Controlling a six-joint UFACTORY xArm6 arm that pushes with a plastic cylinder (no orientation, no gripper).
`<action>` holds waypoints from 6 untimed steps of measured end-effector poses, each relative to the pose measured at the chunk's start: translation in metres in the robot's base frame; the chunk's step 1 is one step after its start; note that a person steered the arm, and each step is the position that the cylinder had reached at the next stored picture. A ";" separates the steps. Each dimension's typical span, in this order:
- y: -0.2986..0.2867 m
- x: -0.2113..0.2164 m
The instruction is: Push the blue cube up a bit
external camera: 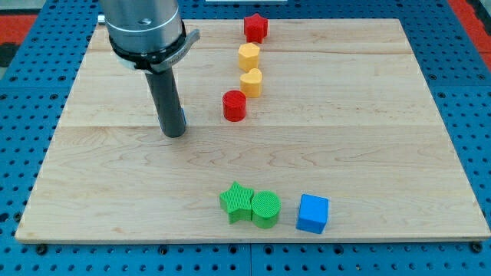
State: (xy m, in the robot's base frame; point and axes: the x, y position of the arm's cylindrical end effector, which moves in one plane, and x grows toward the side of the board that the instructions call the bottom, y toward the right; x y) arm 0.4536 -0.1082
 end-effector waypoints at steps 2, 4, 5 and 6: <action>0.191 0.062; 0.259 0.156; 0.201 0.159; 0.115 0.139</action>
